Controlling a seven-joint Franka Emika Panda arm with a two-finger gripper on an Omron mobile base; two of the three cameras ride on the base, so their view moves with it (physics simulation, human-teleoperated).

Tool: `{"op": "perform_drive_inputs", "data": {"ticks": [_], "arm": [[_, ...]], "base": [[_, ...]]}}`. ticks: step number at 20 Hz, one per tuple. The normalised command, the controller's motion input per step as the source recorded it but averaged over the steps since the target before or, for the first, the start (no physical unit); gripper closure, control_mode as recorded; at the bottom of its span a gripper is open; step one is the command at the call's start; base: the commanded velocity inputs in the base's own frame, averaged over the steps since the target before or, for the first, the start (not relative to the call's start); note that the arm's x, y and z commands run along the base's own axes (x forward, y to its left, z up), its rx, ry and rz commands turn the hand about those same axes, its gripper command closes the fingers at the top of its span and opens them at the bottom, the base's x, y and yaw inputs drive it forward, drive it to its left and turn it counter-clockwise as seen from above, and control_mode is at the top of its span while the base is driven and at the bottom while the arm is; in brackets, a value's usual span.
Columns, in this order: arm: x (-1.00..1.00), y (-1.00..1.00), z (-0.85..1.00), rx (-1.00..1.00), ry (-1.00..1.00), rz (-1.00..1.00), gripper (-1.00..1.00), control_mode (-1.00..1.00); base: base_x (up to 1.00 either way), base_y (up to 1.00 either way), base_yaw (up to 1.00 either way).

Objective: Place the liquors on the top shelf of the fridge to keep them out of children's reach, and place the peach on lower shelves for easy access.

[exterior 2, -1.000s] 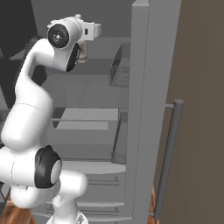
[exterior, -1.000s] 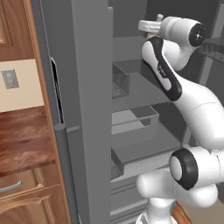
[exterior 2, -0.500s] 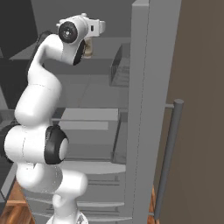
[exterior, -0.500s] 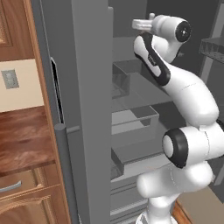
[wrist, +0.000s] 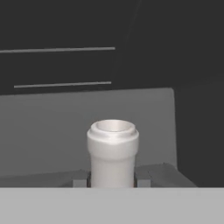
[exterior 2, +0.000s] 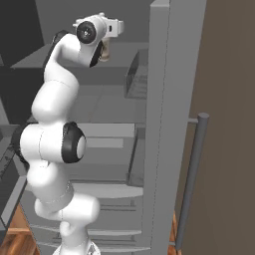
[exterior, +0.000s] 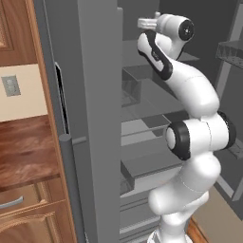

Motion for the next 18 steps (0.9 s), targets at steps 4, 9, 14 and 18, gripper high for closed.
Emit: {"op": "perform_drive_inputs", "data": {"ticks": [4,9,14,18], "arm": [[0.71,0.04,0.00,0.00,0.00,0.00,1.00,-1.00],[0.73,0.21,0.00,-0.04,0.00,0.00,1.00,-1.00],[0.67,0.31,0.00,-0.07,0.00,0.00,1.00,-1.00],[0.53,0.24,0.00,-0.06,0.00,0.00,-1.00,-1.00]], "base": [[0.00,0.00,0.00],[0.00,0.00,0.00],[0.00,0.00,0.00],[0.00,0.00,0.00]]}}
